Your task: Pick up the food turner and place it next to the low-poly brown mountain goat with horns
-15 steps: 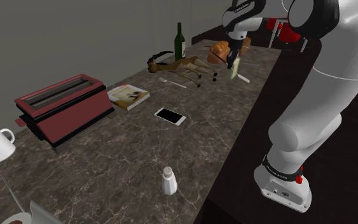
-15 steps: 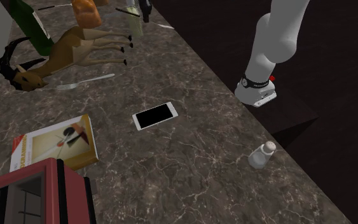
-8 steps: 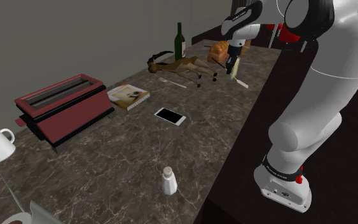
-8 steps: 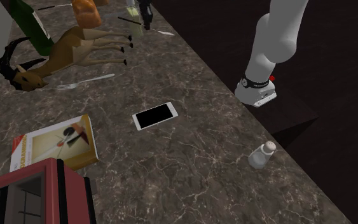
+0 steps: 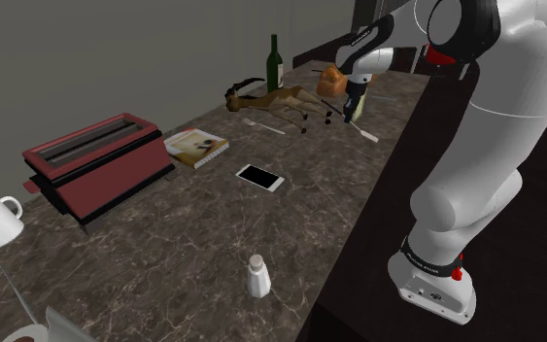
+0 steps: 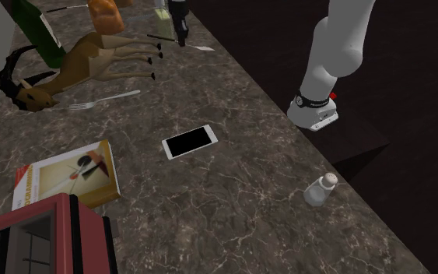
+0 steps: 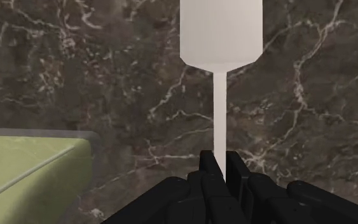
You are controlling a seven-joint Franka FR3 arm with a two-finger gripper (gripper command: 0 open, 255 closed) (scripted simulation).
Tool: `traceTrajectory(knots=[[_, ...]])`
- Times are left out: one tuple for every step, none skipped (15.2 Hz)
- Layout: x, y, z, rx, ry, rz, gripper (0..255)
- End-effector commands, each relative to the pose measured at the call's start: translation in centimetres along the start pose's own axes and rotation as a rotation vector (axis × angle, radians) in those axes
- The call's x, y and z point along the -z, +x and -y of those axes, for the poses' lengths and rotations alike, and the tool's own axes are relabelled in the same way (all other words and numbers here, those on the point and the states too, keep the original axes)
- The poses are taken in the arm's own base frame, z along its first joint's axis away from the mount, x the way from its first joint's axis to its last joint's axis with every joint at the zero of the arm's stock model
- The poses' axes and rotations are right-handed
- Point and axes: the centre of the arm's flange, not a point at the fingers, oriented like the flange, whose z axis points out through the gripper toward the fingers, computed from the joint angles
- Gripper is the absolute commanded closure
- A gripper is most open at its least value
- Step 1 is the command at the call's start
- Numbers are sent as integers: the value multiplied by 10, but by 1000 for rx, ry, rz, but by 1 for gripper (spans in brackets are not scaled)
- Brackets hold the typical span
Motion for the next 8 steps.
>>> traceTrajectory(knots=[[-11,0,-1,0,0,0,255],[-16,0,-1,0,0,0,255],[-21,-1,-1,0,0,0,255],[-27,-1,-1,0,0,0,255],[-32,-1,-1,0,0,0,255],[-37,-2,-1,0,0,0,255],[-43,-2,-1,0,0,0,255],[-43,-2,-1,0,-1,0,255]])
